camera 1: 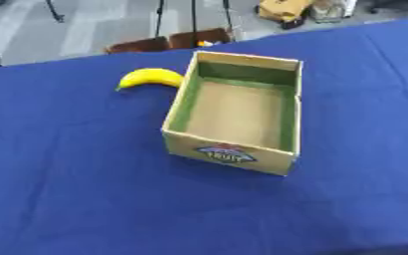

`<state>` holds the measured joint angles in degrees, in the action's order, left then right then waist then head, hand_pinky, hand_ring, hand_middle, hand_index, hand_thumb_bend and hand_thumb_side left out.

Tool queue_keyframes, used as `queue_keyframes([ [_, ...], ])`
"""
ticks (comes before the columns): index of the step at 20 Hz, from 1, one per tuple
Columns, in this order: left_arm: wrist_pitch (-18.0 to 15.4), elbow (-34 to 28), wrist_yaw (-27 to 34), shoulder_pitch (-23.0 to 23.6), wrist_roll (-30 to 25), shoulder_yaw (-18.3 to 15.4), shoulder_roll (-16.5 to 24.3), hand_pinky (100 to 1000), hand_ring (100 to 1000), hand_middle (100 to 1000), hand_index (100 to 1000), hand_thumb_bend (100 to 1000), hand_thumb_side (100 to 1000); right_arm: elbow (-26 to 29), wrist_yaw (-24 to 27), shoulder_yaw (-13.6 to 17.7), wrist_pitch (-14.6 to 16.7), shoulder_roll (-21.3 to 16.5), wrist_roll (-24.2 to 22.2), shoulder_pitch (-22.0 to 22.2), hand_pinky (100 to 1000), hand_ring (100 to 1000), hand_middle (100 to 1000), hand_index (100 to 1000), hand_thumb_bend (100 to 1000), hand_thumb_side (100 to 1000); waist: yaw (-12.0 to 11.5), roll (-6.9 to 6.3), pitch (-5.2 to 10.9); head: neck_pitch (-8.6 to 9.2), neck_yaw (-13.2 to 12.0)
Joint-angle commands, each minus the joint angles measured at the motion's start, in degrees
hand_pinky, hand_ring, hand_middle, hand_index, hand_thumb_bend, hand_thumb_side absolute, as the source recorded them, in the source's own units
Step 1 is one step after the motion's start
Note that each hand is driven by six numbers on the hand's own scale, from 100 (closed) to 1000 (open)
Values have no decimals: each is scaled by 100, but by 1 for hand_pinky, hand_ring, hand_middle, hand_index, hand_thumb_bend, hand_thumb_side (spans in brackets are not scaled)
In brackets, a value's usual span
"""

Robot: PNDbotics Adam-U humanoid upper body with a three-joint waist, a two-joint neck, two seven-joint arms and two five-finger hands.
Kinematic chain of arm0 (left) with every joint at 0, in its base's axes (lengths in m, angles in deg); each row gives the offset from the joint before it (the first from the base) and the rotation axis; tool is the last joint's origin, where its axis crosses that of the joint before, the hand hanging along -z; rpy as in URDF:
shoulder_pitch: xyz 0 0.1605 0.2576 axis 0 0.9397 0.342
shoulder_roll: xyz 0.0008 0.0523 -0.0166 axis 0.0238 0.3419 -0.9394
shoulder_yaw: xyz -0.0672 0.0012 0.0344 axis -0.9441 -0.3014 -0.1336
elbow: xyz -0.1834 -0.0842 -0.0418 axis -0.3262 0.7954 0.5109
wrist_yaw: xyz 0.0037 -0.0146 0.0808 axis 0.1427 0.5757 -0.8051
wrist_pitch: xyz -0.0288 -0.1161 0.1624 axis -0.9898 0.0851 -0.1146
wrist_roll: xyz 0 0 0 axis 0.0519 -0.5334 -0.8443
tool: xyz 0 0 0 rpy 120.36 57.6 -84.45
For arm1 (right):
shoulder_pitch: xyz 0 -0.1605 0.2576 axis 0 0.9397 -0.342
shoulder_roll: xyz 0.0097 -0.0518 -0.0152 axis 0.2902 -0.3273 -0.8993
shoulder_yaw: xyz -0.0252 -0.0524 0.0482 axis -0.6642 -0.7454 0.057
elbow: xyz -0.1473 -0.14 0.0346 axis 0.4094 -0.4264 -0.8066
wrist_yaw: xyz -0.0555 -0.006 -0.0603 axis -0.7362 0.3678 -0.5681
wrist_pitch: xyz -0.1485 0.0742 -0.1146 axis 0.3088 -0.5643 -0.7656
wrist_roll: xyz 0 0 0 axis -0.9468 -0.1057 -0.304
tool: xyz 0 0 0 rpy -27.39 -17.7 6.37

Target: Pick up objects on the table and place them in the box.

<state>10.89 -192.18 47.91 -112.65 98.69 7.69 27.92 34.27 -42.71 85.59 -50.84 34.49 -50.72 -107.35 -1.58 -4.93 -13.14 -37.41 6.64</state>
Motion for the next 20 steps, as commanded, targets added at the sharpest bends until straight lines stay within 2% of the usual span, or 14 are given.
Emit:
queue_keyframes([
  [1, 650, -84, -59, -273, -381, 39, 523, 907, 980, 981, 1000, 100, 972, 83, 32, 8, -11, -177, -23, -61, 722, 865, 803, 915, 100, 1000, 25, 5, 82, 76, -43],
  [6, 1593, -51, 2, -739, -1128, 152, 936, 920, 986, 977, 1000, 100, 955, 83, 52, -22, -19, -176, -53, -78, 722, 865, 802, 915, 100, 1000, 91, -6, 68, 84, -162],
  [9, 1840, 229, -4, -1064, -1671, 290, 1177, 926, 987, 970, 1000, 100, 945, 83, 64, -47, -18, -169, -77, -99, 722, 865, 802, 915, 100, 1000, 133, -12, 66, 112, -233],
  [15, 1748, 1450, -55, -1783, -2741, 596, 1489, 922, 982, 968, 1000, 100, 923, 83, 92, -102, -2, -141, -133, -135, 722, 865, 802, 915, 100, 1000, 210, -45, 95, 185, -354],
  [20, 1528, 2940, -308, -2447, -3086, 781, 1492, 914, 979, 972, 1000, 100, 894, 83, 111, -153, 18, -136, -183, -192, 722, 865, 801, 914, 100, 1000, 295, -90, 75, 266, -434],
])
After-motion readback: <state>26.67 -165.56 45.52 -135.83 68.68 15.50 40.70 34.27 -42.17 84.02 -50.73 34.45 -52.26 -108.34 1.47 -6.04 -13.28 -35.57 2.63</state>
